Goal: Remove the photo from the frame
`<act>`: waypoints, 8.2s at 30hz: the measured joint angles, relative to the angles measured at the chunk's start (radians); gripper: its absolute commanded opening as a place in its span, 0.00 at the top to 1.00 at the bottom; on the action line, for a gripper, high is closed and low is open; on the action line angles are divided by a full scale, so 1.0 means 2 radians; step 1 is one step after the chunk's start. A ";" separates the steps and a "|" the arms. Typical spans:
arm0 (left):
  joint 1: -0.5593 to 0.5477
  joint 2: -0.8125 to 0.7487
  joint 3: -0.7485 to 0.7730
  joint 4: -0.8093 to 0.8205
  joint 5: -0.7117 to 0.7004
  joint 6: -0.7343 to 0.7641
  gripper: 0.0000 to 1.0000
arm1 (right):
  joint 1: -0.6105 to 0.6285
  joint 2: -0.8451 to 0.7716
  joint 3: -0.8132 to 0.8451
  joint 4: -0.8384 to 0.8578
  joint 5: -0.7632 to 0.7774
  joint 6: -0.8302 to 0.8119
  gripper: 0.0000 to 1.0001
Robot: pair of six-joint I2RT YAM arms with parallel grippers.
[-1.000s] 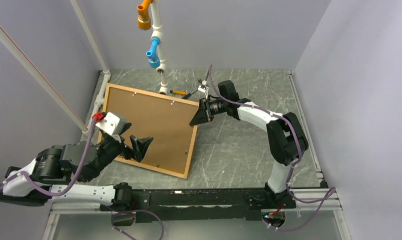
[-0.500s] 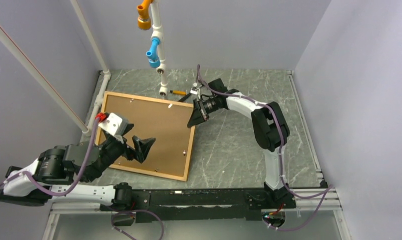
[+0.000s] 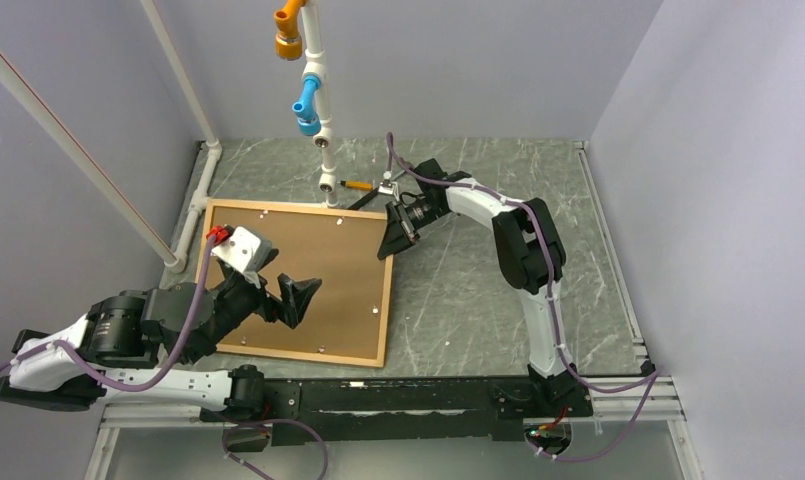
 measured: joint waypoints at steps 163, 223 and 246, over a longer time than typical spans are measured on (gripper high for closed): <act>0.525 0.094 -0.406 0.439 0.666 -0.374 0.06 | 0.183 -0.441 -0.507 0.451 0.394 0.264 1.00; 0.582 0.045 -0.587 0.668 0.682 -0.738 1.00 | 0.304 -0.397 -0.401 0.420 0.579 0.235 0.32; 0.586 0.032 -0.588 0.653 0.676 -0.720 0.39 | 0.306 -0.351 -0.373 0.418 0.586 0.240 1.00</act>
